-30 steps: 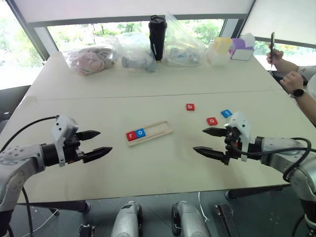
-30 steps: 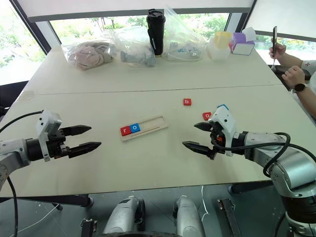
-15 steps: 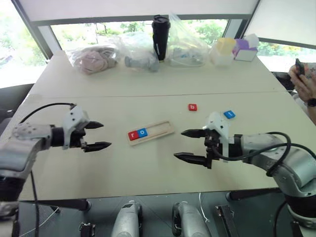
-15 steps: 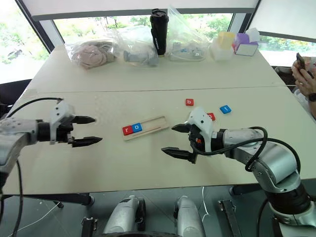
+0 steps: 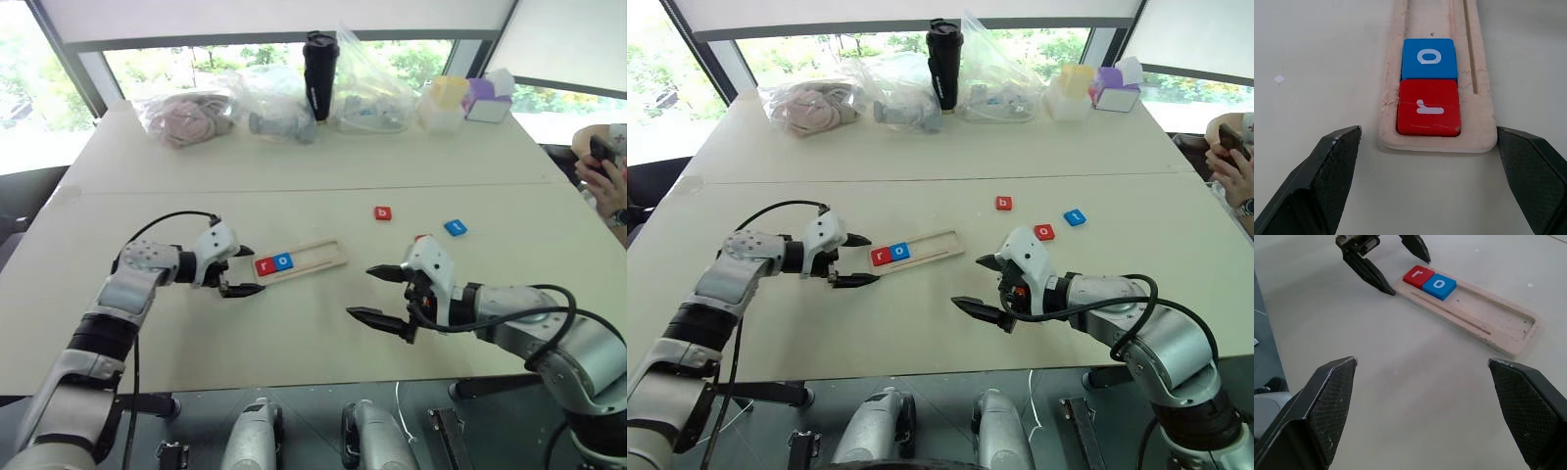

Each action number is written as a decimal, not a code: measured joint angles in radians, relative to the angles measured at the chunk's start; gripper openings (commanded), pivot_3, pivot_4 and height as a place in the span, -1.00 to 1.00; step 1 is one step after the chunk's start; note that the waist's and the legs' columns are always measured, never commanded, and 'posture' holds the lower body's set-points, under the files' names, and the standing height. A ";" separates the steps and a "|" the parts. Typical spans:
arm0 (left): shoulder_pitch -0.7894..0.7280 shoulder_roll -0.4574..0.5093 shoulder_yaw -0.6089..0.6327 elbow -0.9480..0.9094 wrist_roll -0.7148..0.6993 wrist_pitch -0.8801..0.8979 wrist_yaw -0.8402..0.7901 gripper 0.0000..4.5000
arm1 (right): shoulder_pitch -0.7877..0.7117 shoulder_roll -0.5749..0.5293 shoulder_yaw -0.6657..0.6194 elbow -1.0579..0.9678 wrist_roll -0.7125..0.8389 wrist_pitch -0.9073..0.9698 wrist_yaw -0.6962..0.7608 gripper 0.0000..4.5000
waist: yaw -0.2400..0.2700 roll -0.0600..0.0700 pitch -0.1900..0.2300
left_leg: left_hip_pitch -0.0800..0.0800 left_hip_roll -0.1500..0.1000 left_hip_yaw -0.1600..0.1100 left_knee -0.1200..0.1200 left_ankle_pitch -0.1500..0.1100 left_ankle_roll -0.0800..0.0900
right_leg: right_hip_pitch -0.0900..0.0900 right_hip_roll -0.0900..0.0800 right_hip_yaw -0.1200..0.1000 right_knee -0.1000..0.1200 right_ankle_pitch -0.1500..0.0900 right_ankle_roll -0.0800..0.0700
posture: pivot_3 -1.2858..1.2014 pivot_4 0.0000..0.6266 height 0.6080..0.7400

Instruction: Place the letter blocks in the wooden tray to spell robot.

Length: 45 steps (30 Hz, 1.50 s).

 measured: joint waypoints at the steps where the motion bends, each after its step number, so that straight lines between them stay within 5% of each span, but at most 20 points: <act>1: -0.006 -0.009 -0.001 0.008 0.010 -0.011 0.005 1.00 | 0.002 0.000 0.000 0.000 -0.005 -0.001 -0.003 0.98 | 0.001 0.000 0.000 | 0.000 0.000 0.000 0.001 0.000 0.000 | 0.001 0.000 0.000 0.000 0.000 0.000 | 0.03 -0.52 1.00; 6: -0.001 -0.045 -0.001 0.017 0.030 -0.034 0.025 1.00 | 0.004 0.008 0.000 0.000 -0.014 -0.019 -0.014 0.98 | 0.002 0.000 -0.001 | 0.006 0.000 -0.001 0.002 0.000 0.000 | 0.007 -0.001 0.000 -0.001 -0.001 -0.001 | 0.03 -0.52 1.00; 11: 0.022 -0.053 0.000 -0.008 0.035 -0.045 0.022 0.40 | -0.001 0.008 0.000 0.000 -0.022 -0.020 -0.018 1.00 | 0.001 0.000 -0.001 | 0.007 0.000 -0.004 0.001 0.000 0.000 | 0.008 -0.002 0.000 -0.001 -0.001 -0.001 | 0.03 -0.52 1.00; 31: -0.102 -0.124 -0.063 -0.061 0.028 -0.102 -0.135 0.40 | -0.001 -0.051 -0.098 0.071 -0.057 -0.041 0.003 1.00 | 0.020 0.000 -0.001 | 0.006 0.000 -0.001 0.001 0.000 0.000 | 0.006 0.001 0.000 -0.001 -0.001 -0.001 | 0.03 -0.52 1.00; 45: -0.111 -0.112 -0.148 0.066 0.096 -0.272 -0.239 0.40 | 0.073 -0.053 -0.158 0.043 -0.051 -0.037 -0.010 1.00 | 0.021 0.000 -0.001 | 0.005 0.000 -0.002 0.001 0.000 0.000 | 0.006 0.000 0.000 -0.001 -0.001 -0.001 | 0.03 -0.52 1.00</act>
